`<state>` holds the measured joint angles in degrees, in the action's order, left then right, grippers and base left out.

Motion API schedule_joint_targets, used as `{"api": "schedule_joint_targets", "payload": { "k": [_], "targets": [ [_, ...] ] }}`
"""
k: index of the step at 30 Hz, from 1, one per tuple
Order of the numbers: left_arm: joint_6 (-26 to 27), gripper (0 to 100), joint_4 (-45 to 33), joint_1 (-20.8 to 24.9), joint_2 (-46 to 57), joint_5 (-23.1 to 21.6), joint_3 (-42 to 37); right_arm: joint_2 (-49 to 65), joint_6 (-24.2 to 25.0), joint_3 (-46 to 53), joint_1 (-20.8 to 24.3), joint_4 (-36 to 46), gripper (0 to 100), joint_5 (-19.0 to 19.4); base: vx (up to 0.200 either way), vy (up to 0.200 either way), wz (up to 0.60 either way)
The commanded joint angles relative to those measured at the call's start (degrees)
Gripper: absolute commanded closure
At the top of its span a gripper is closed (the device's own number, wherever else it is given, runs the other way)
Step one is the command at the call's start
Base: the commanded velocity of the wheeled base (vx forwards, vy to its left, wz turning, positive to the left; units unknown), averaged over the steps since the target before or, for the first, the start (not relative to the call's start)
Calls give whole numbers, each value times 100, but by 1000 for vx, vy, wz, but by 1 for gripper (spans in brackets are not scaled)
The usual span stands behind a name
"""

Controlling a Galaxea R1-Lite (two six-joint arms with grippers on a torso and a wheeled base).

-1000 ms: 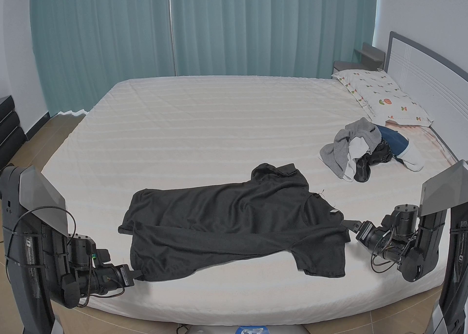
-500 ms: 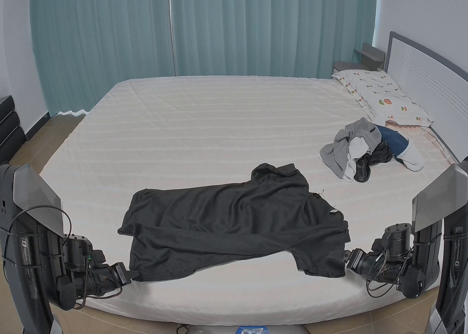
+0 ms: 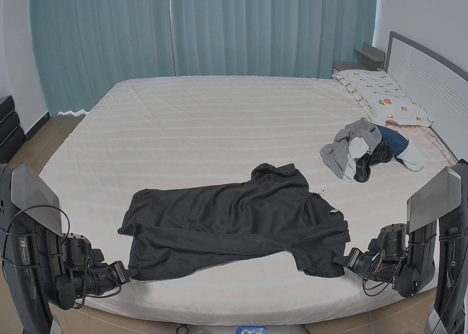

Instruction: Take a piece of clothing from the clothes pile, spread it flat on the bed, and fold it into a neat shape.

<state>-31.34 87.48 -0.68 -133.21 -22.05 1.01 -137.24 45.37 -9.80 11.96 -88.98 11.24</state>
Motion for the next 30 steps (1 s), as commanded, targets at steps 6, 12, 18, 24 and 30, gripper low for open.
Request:
{"api": "schedule_joint_targets", "payload": {
  "k": [6, 12, 18, 24, 30],
  "targets": [
    [40, 100, -47, -362, 199, 52, -101, 743, -213, 980, -440, -32, 100, 502, 0, 0, 0],
    [155, 100, -354, -723, 603, -1, -101, 1094, -398, 980, -475, 636, 100, 502, 0, 0, 0],
    [946, 100, -864, -1215, 998, -1, -92, 1692, -1013, 980, -546, 1779, 100, 502, 0, 0, 0],
    [1447, 100, -1312, -1443, 1288, 17, -84, 1903, -1303, 980, -546, 2236, 100, 493, 0, 0, 0],
    [2361, 100, -2042, -1742, 1394, 70, -92, 2017, -1540, 980, -510, 2693, 100, 458, 0, 0, 0]
  ]
}}
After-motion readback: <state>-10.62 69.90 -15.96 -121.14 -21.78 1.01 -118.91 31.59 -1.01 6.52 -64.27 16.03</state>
